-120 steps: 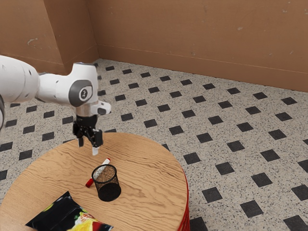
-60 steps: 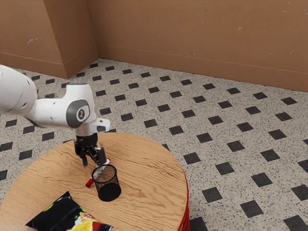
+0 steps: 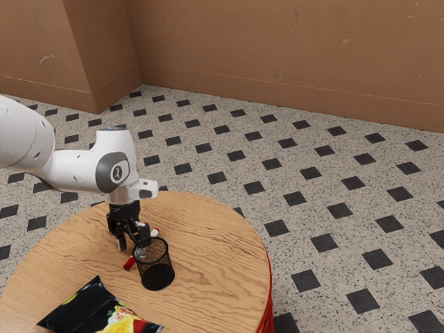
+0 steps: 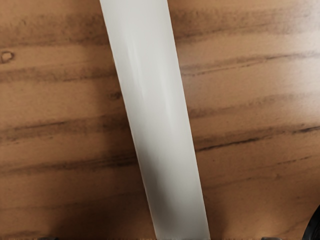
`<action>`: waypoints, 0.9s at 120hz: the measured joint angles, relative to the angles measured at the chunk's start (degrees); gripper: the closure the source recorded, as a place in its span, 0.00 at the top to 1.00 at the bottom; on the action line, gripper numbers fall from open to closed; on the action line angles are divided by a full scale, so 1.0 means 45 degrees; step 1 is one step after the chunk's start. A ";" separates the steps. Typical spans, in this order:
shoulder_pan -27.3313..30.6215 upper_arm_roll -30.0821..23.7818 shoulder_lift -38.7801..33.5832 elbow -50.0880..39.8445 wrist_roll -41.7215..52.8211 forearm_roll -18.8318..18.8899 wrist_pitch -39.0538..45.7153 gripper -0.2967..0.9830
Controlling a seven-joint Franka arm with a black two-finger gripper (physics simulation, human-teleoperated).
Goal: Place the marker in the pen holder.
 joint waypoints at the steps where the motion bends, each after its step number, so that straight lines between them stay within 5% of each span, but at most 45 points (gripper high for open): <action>1: 0.0000 0.0003 0.0001 0.0000 0.0002 0.0010 0.0001 0.62; 29: -0.0002 0.0023 0.0040 -0.0003 -0.0030 0.0543 0.0001 0.52; 51: -0.0009 0.0032 0.0048 -0.0013 -0.0189 0.1019 -0.0027 0.63; 75: -0.0036 0.0023 -0.0051 -0.0013 -0.0338 0.1373 -0.0206 0.36; 108: -0.0029 0.0022 -0.0072 -0.0058 -0.0537 0.1587 -0.0389 0.22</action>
